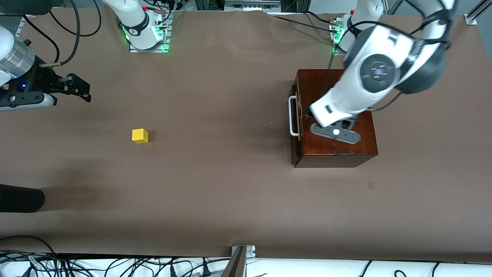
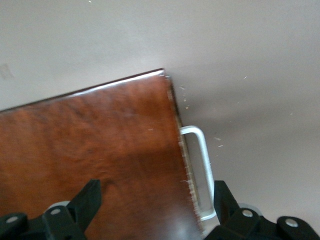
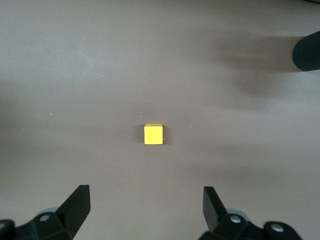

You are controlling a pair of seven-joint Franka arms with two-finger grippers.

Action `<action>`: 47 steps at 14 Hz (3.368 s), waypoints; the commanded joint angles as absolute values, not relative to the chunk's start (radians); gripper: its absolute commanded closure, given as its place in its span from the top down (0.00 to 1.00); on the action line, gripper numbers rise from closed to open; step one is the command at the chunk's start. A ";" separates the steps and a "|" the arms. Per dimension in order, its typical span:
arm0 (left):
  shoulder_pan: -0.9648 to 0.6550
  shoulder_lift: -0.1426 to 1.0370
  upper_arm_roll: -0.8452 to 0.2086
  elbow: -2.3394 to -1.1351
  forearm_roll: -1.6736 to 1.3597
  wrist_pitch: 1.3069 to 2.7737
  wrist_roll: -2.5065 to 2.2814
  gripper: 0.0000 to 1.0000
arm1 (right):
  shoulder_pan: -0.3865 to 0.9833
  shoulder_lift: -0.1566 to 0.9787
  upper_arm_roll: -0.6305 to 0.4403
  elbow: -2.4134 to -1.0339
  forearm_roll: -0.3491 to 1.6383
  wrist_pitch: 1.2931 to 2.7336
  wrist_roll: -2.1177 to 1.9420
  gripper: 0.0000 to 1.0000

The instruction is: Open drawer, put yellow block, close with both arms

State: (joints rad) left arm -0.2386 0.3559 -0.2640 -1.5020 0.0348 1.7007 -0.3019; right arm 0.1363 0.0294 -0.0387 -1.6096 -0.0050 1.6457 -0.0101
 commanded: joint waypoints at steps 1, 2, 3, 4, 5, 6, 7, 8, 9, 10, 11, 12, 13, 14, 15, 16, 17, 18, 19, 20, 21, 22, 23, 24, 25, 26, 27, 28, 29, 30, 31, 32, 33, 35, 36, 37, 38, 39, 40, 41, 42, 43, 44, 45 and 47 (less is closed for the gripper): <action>-0.331 0.403 -0.262 -1.465 0.133 1.698 -0.460 1.00 | 0.135 0.025 -0.035 -1.598 0.009 1.634 -0.002 1.00; -0.359 0.423 -0.262 -1.468 0.168 1.712 -0.506 1.00 | 0.135 0.025 -0.035 -1.598 0.009 1.632 -0.003 1.00; -0.371 0.437 -0.264 -1.476 0.195 1.735 -0.532 1.00 | 0.135 0.025 -0.035 -1.598 0.009 1.634 -0.003 1.00; -0.383 0.442 -0.264 -1.494 0.198 1.744 -0.554 1.00 | 0.135 0.025 -0.035 -1.598 0.009 1.634 -0.002 1.00; -0.396 0.446 -0.264 -1.509 0.199 1.762 -0.589 1.00 | 0.135 0.025 -0.035 -1.598 0.009 1.631 -0.003 1.00; -0.411 0.446 -0.264 -1.534 0.201 1.784 -0.624 1.00 | 0.135 0.025 -0.035 -1.598 0.009 1.631 -0.003 1.00; -0.423 0.446 -0.262 -1.555 0.209 1.799 -0.647 1.00 | 0.135 0.025 -0.035 -1.598 0.009 1.632 -0.003 1.00; -0.431 0.446 -0.264 -1.584 0.230 1.819 -0.670 1.00 | 0.135 0.025 -0.037 -1.598 0.009 1.631 -0.003 1.00; -0.446 0.445 -0.264 -1.612 0.251 1.847 -0.702 1.00 | 0.135 0.025 -0.038 -1.600 0.009 1.631 -0.003 1.00; -0.469 0.446 -0.262 -1.633 0.267 1.864 -0.742 1.00 | 0.135 0.025 -0.040 -1.600 0.009 1.631 -0.003 1.00; -0.488 0.451 -0.264 -1.647 0.293 1.864 -0.776 1.00 | 0.135 0.025 -0.040 -1.600 0.009 1.629 -0.003 1.00; -0.498 0.456 -0.264 -1.658 0.329 1.867 -0.805 1.00 | 0.135 0.025 -0.040 -1.600 0.009 1.629 -0.003 1.00; -0.509 0.463 -0.264 -1.669 0.354 1.867 -0.831 1.00 | 0.135 0.025 -0.040 -1.600 0.009 1.629 -0.003 1.00; -0.512 0.468 -0.264 -1.680 0.376 1.868 -0.853 1.00 | 0.135 0.025 -0.040 -1.600 0.009 1.629 -0.003 1.00; -0.512 0.474 -0.264 -1.689 0.391 1.879 -0.856 1.00 | 0.135 0.025 -0.041 -1.600 0.009 1.629 -0.003 1.00; -0.514 0.477 -0.264 -1.704 0.391 1.903 -0.870 1.00 | 0.135 0.025 -0.041 -1.600 0.009 1.629 -0.003 1.00; -0.514 0.482 -0.264 -1.713 0.394 1.923 -0.894 1.00 | 0.135 0.025 -0.041 -1.600 0.009 1.629 -0.003 1.00; -0.514 0.492 -0.264 -1.720 0.396 1.946 -0.897 1.00 | 0.135 0.025 -0.041 -1.600 0.009 1.629 -0.003 1.00; -0.514 0.502 -0.262 -1.724 0.396 1.959 -0.899 1.00 | 0.135 0.025 -0.041 -1.600 0.009 1.629 -0.003 1.00; -0.512 0.511 -0.262 -1.724 0.399 1.962 -0.899 1.00 | 0.135 0.025 -0.041 -1.600 0.009 1.634 -0.003 1.00; -0.514 0.518 -0.264 -1.724 0.419 1.971 -0.899 1.00 | 0.135 0.025 -0.041 -1.600 0.009 1.637 -0.003 1.00; -0.515 0.528 -0.264 -1.726 0.431 1.979 -0.905 1.00 | 0.135 0.025 -0.041 -1.600 0.008 1.637 -0.003 1.00; -0.523 0.535 -0.264 -1.724 0.431 1.983 -0.916 1.00 | 0.135 0.025 -0.041 -1.600 0.008 1.637 -0.003 1.00; -0.528 0.538 -0.264 -1.723 0.433 1.993 -0.920 1.00 | 0.135 0.025 -0.041 -1.600 0.008 1.637 -0.003 1.00; -0.532 0.540 -0.262 -1.724 0.431 2.002 -0.926 1.00 | 0.135 0.025 -0.041 -1.600 0.008 1.637 -0.003 1.00; -0.532 0.546 -0.262 -1.724 0.431 2.003 -0.933 1.00 | 0.135 0.025 -0.041 -1.600 0.008 1.637 -0.003 1.00; -0.534 0.552 -0.264 -1.721 0.433 2.005 -0.936 1.00 | 0.135 0.025 -0.041 -1.600 0.009 1.637 -0.003 1.00; -0.543 0.554 -0.264 -1.717 0.431 2.006 -0.937 1.00 | 0.135 0.025 -0.041 -1.600 0.008 1.635 -0.003 1.00; -0.548 0.554 -0.264 -1.712 0.431 2.006 -0.942 1.00 | 0.135 0.025 -0.041 -1.600 0.008 1.637 -0.003 1.00; -0.549 0.555 -0.264 -1.712 0.430 2.032 -0.956 1.00 | 0.135 0.025 -0.041 -1.600 0.008 1.637 -0.003 1.00; -0.551 0.558 -0.271 -1.712 0.428 2.066 -0.986 1.00 | 0.135 0.026 -0.041 -1.600 0.008 1.637 -0.003 1.00; -0.563 0.569 -0.272 -1.710 0.428 2.084 -1.006 1.00 | 0.135 0.025 -0.041 -1.600 0.008 1.635 -0.003 1.00; -0.575 0.575 -0.272 -1.706 0.422 2.117 -1.012 1.00 | 0.135 0.025 -0.041 -1.600 0.008 1.635 -0.003 1.00; -0.577 0.594 -0.272 -1.698 0.411 2.189 -1.044 1.00 | 0.135 0.025 -0.041 -1.600 0.008 1.638 -0.003 1.00; -0.578 0.612 -0.273 -1.687 0.410 2.216 -1.048 1.00 | 0.133 0.031 -0.041 -1.598 0.006 1.643 -0.018 1.00; -0.584 0.626 -0.276 -1.665 0.410 2.221 -1.057 1.00 | 0.135 0.029 -0.038 -1.600 0.005 1.644 -0.018 1.00; -0.603 0.643 -0.275 -1.639 0.411 2.221 -1.068 1.00 | 0.135 0.035 -0.035 -1.598 0.000 1.649 -0.020 1.00; -0.612 0.659 -0.275 -1.609 0.410 2.221 -1.077 1.00 | 0.135 0.037 -0.034 -1.598 0.000 1.658 -0.018 1.00; -0.620 0.676 -0.275 -1.580 0.410 2.221 -1.094 1.00 | 0.135 0.041 -0.034 -1.598 0.008 1.681 -0.020 1.00; -0.626 0.692 -0.275 -1.553 0.410 2.221 -1.098 1.00 | 0.137 0.046 -0.034 -1.598 0.006 1.687 -0.020 1.00; -0.635 0.710 -0.275 -1.527 0.410 2.220 -1.100 1.00 | 0.146 0.046 -0.032 -1.598 0.005 1.687 -0.018 1.00; -0.644 0.725 -0.275 -1.500 0.411 2.217 -1.106 1.00 | 0.159 0.048 -0.032 -1.598 -0.001 1.687 -0.015 1.00; -0.649 0.735 -0.275 -1.494 0.410 2.217 -1.108 1.00 | 0.163 0.054 -0.032 -1.598 -0.002 1.681 -0.005 1.00; -0.649 0.739 -0.275 -1.494 0.410 2.217 -1.106 1.00 | 0.163 0.055 -0.034 -1.600 0.006 1.678 -0.002 1.00; -0.653 0.749 -0.273 -1.485 0.408 2.217 -1.106 1.00 | 0.163 0.072 -0.034 -1.600 0.009 1.689 -0.006 1.00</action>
State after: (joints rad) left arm -0.6370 0.6472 -0.2511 -1.5616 0.4294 2.0855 -1.0538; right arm 0.1602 0.0548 -0.0308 -1.6097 -0.0050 1.6838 -0.0094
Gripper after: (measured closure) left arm 0.000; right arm 0.000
